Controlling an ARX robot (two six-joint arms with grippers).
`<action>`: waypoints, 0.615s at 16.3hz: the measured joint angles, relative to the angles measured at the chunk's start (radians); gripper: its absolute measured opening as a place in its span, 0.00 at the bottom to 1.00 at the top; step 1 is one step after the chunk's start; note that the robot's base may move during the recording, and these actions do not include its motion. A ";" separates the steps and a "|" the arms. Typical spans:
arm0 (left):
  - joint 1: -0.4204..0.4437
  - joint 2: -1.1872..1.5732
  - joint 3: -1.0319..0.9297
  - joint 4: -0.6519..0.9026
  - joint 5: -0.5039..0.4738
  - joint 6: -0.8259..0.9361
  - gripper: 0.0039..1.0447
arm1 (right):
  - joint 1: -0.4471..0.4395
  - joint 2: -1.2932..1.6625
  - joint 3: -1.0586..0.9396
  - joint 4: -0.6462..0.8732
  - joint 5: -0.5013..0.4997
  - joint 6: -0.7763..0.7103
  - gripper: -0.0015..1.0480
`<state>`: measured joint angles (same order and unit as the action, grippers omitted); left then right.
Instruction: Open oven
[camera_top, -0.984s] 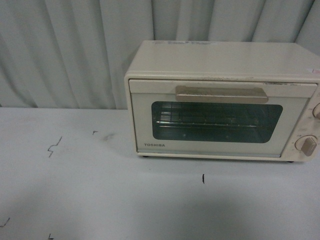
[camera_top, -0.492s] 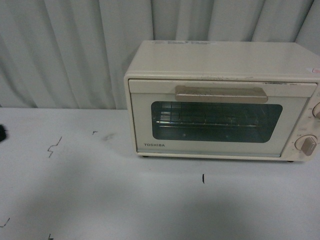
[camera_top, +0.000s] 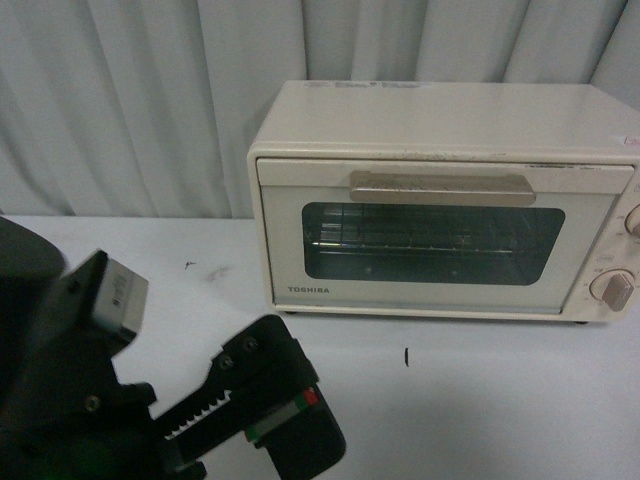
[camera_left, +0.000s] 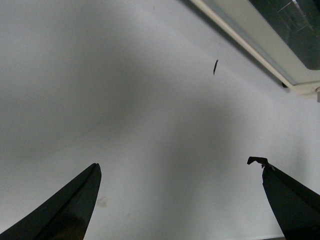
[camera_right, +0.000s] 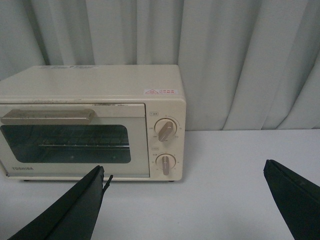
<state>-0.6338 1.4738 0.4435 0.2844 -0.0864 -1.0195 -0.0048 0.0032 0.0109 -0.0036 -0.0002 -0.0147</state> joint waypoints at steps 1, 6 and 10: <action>-0.010 0.042 0.006 0.015 -0.008 -0.047 0.94 | 0.000 0.000 0.000 0.000 0.000 0.000 0.94; -0.012 0.212 0.039 0.135 -0.119 -0.300 0.94 | 0.000 0.000 0.000 0.000 0.000 0.000 0.94; -0.006 0.308 0.046 0.246 -0.150 -0.471 0.94 | 0.000 0.000 0.000 0.000 0.000 0.000 0.94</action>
<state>-0.6395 1.7817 0.4892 0.5304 -0.2367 -1.4902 -0.0048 0.0036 0.0109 -0.0036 -0.0002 -0.0147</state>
